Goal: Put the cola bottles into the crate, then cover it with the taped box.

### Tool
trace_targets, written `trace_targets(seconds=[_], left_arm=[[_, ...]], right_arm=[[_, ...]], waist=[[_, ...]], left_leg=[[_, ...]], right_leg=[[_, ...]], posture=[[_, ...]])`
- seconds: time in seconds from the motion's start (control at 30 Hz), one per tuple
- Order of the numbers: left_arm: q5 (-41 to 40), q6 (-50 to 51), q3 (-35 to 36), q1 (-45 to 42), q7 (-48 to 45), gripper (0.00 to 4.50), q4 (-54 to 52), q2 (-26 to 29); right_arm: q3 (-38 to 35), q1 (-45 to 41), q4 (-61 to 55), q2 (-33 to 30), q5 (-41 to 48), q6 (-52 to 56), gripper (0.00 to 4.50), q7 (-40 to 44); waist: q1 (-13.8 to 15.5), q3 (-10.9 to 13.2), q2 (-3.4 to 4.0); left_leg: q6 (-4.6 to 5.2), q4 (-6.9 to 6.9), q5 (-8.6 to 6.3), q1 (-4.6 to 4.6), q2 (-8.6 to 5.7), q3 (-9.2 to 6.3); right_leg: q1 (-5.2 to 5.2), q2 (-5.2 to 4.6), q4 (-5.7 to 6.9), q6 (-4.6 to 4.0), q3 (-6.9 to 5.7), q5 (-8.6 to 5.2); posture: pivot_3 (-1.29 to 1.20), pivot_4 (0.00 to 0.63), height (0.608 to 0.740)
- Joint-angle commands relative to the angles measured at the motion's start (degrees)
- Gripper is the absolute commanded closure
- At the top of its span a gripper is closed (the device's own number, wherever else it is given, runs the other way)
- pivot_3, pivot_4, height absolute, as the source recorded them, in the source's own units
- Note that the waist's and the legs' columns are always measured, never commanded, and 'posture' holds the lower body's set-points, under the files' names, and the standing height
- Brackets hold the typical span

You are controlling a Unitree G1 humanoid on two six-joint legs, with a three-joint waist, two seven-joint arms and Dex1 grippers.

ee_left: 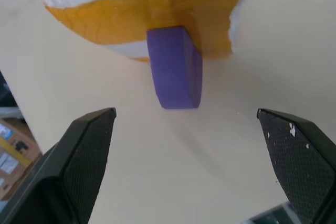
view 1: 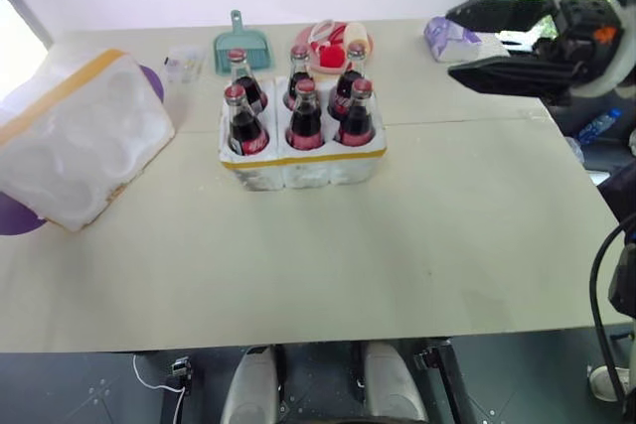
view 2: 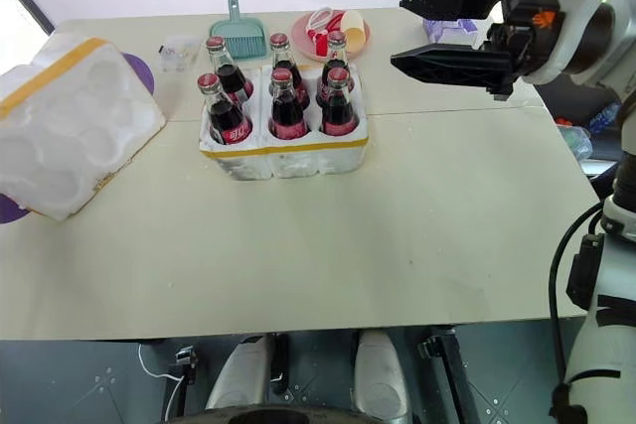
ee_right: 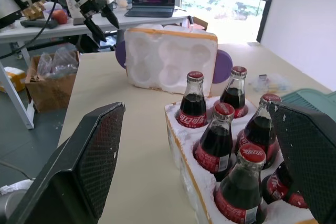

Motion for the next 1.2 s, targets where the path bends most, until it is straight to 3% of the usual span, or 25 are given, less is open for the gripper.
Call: trace_targets(seconds=[0.03, 0.3, 0.4, 0.6, 0.63, 0.9, 1.2], left_arm=[[8.06, -2.77, -7.49, -12.03, 2.40, 0.00, 7.83, -2.87], [15.43, -5.90, -13.68, -25.62, 8.72, 0.00, 18.94, -10.44], [16.10, -5.74, -14.03, -28.37, 7.45, 0.90, 20.15, -11.37], [16.77, -6.25, -13.89, -29.61, 7.91, 4.00, 20.96, -12.87], [16.71, -6.75, -13.78, -29.40, 8.18, 4.18, 20.94, -13.10], [14.57, -11.55, -11.12, -29.84, 10.79, 4.18, 19.32, -12.11], [9.46, -21.26, -4.19, -36.20, 24.50, 4.18, 10.25, -15.13]], right_arm=[[-3.29, 0.24, -3.09, -1.33, 1.85, 0.87, 0.06, -1.58], [-5.06, 1.12, -4.43, -2.30, 2.46, 1.89, 0.06, -4.23], [-5.35, 1.53, -4.70, -2.49, 2.67, 1.99, 0.00, -4.93], [-5.45, 4.59, -6.72, -4.42, 2.30, 1.09, 0.00, -3.94], [-5.28, 5.30, -7.02, -5.07, 2.20, 0.83, 0.00, -3.14], [-4.40, 8.38, -7.81, -7.92, 0.94, -0.73, 0.00, -0.68], [-5.91, 12.40, -8.90, -7.45, 1.16, -1.32, 0.00, -2.18]], waist=[[0.60, -0.03, -0.07], [1.23, -0.07, -0.23], [1.21, -0.09, -0.31], [1.22, -0.09, -0.31], [1.29, -0.09, -0.31], [1.25, -0.11, -0.35], [1.34, -0.10, -0.51]], left_leg=[[0.00, 0.07, 0.00, -0.01, 0.00, 0.00], [0.01, 0.47, -0.01, -0.08, 0.04, 0.04], [0.01, 0.50, -0.01, -0.09, 0.05, 0.04], [0.02, 0.50, -0.02, -0.09, 0.06, 0.04], [0.02, 0.51, -0.02, -0.09, 0.06, 0.04], [0.02, 0.58, -0.02, -0.08, 0.06, 0.04], [0.02, 0.63, -0.02, -0.11, 0.06, 0.04]], right_leg=[[0.00, 0.00, 0.03, 0.00, 0.00, 0.00], [0.02, -0.02, 0.06, 0.03, 0.02, 0.01], [0.02, -0.02, 0.07, 0.03, 0.02, 0.01], [0.02, -0.02, 0.08, 0.03, 0.04, 0.01], [0.02, -0.02, 0.09, 0.03, 0.05, 0.01], [0.03, -0.02, 0.14, 0.03, 0.06, 0.01], [0.04, -0.05, 0.12, 0.05, 0.07, 0.02]], posture=[[0.00, 0.150, 0.736], [0.00, 0.150, 0.736], [0.00, 0.150, 0.736], [0.00, 0.150, 0.736], [0.00, 0.150, 0.736], [0.00, 0.150, 0.736], [0.00, 0.150, 0.736]])
